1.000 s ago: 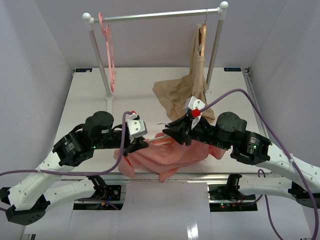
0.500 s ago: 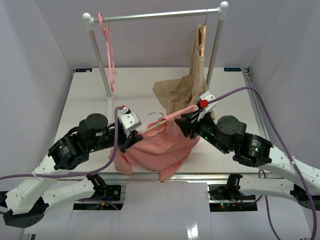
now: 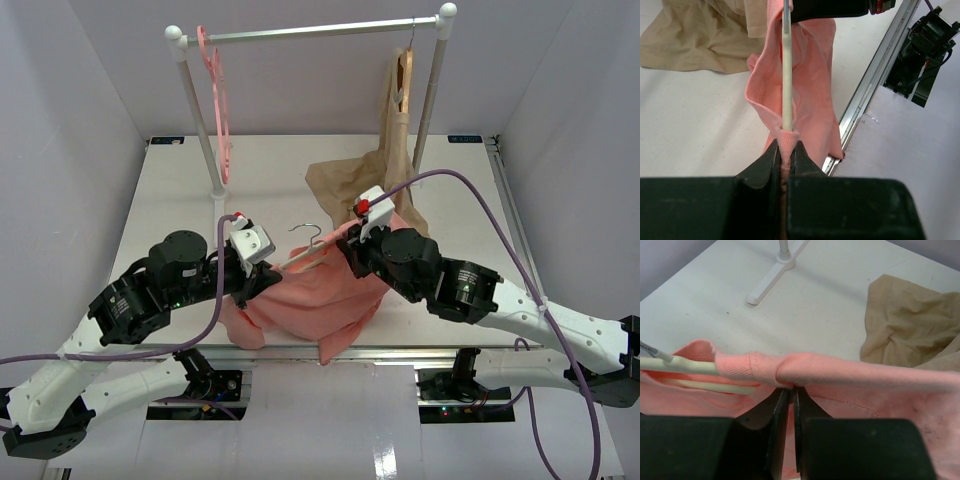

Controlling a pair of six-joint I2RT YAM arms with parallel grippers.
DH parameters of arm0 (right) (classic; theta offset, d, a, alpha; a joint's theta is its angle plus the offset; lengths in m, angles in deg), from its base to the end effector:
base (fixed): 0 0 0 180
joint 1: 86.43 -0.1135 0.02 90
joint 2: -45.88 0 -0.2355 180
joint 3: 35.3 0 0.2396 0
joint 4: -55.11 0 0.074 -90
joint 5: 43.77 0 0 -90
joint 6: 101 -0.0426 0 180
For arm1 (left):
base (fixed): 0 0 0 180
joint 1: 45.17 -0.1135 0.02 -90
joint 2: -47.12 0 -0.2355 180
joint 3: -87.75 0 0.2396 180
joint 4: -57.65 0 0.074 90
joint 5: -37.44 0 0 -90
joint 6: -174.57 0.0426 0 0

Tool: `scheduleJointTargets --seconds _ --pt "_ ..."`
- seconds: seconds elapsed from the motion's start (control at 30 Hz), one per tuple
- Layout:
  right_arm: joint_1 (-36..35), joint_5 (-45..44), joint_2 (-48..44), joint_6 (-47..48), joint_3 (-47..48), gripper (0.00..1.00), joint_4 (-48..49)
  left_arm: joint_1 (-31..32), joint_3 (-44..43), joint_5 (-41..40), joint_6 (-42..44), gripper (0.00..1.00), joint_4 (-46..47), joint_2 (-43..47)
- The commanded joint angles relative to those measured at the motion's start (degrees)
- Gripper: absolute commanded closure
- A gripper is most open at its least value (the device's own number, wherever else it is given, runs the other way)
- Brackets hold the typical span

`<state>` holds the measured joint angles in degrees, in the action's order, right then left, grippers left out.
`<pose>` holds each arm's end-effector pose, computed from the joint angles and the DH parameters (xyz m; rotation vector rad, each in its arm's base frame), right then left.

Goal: Place the t-shirt on the hanger

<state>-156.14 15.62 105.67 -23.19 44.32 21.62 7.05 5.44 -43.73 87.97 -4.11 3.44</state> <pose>0.1016 0.2124 0.3722 -0.5172 1.7328 0.5454 0.0828 -0.1175 0.3801 1.0415 1.7521 -0.6985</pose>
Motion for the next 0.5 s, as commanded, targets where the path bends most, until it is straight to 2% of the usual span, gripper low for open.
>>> scheduleJointTargets --seconds 0.0,0.2,0.47 --pt "0.1 -4.5 -1.4 -1.5 2.0 0.92 2.6 -0.2 -0.7 -1.0 0.1 1.0 2.2 1.6" --pt "0.0 -8.1 -5.5 -0.1 3.6 0.92 0.8 -0.2 -0.1 -4.0 2.6 1.0 -1.4 1.4" --pt "0.5 -9.2 -4.0 4.4 9.6 0.92 -1.1 -0.2 -0.7 1.0 4.6 1.0 -3.6 1.5"
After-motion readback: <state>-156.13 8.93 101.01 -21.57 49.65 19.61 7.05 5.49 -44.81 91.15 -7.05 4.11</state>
